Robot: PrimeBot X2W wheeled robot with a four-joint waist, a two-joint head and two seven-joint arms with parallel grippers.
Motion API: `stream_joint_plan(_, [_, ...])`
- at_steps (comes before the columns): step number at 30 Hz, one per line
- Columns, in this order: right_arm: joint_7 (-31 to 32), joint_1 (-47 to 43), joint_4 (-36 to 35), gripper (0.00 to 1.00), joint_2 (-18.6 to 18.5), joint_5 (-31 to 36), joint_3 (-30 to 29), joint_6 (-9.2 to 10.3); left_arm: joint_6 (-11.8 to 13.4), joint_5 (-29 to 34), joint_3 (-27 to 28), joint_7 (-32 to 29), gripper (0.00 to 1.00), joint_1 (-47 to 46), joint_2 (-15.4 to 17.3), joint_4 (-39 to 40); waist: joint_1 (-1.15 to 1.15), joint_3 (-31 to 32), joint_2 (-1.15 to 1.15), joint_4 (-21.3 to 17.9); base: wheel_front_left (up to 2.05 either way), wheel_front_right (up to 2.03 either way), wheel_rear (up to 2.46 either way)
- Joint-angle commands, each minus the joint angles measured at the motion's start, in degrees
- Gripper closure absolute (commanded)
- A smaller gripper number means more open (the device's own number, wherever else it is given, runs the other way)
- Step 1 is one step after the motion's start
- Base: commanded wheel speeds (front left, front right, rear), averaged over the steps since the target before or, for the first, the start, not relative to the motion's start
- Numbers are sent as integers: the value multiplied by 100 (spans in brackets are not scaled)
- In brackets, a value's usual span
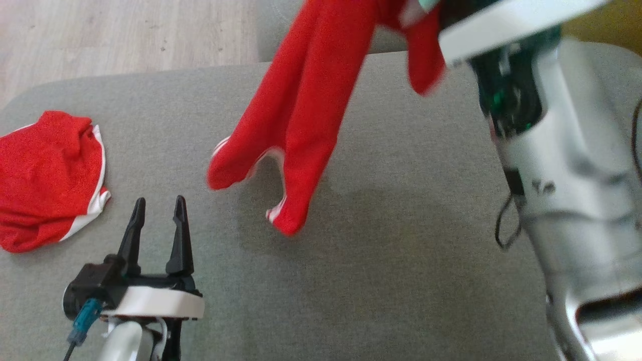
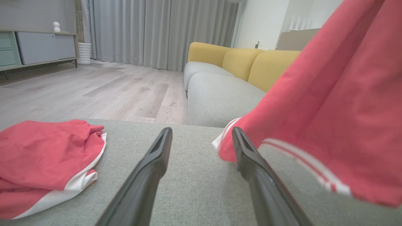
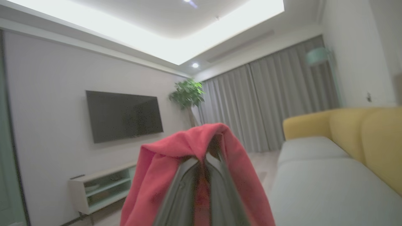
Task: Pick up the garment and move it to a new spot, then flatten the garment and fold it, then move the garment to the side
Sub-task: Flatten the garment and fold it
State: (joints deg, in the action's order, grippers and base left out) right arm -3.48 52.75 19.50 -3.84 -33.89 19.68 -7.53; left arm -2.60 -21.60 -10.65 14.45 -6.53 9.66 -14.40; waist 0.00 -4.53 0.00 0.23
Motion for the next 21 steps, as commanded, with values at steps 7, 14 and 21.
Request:
stream_joint_plan(7, [375,-1692,794,100,55,1027,-1165,4,-78,77,242,54,0,-178,1,231,0,-143,0,-36,0,0,0])
stream_joint_plan(14, [490,-2484,1401,100,-43,2060,-2075,4,-112,111,276,55,0,-233,-11,217,0,-261,0,-50,0,0,0])
stream_joint_plan(21, [494,-2808,1111,0,-15,2750,-2485,4,-142,134,320,55,0,-204,-38,150,0,-181,0,-59,0,0,0])
